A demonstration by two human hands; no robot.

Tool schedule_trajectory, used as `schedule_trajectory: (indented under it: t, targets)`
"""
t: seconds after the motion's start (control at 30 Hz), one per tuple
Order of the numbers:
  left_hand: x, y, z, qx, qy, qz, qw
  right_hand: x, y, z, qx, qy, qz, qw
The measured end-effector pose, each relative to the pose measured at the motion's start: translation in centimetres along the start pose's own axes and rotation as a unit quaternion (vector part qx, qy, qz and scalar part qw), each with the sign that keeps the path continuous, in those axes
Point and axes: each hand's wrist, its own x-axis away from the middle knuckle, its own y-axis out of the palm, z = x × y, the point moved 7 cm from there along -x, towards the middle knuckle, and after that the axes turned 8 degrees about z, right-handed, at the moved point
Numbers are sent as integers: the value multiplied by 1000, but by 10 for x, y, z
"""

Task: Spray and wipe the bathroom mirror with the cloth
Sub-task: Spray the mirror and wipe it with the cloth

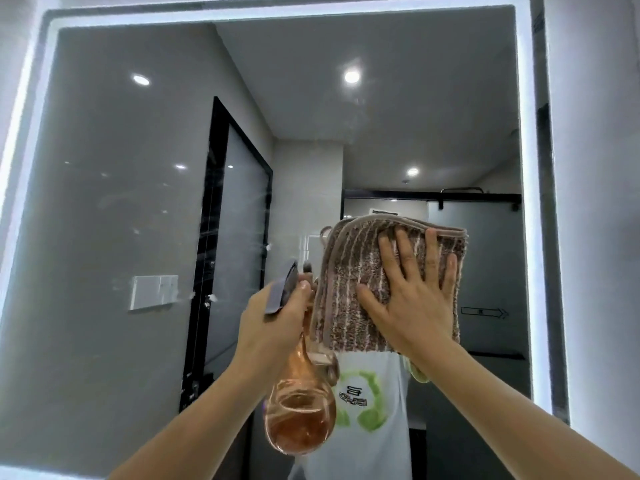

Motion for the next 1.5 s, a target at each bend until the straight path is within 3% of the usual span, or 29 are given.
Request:
schedule_trajectory:
  t: [0.33,0.5,0.7,0.93,1.1,1.5]
  targets:
    - [-17,-40,0,-1,14,-16,1000,-7,10,-54,-9,-6,-42,999]
    - [-29,-30,-10,0,-14,-74,997,-6,9,-54,-12,-2,-58,998]
    - [-35,-37,-28,49,-77,2,996,-5,7,-54,-8,-12,-53,999]
    - [-35,-35,-13,57,-50,-40,996,-4,9,-53,3,-13,-39,999]
    - [-37,-35,-10,75,-113,-45,990,-4,10,-52,5,-13,-15,1000]
    - [-41,-33,-20,68,-136,-57,987,-3,9,-52,5,-10,8,1000]
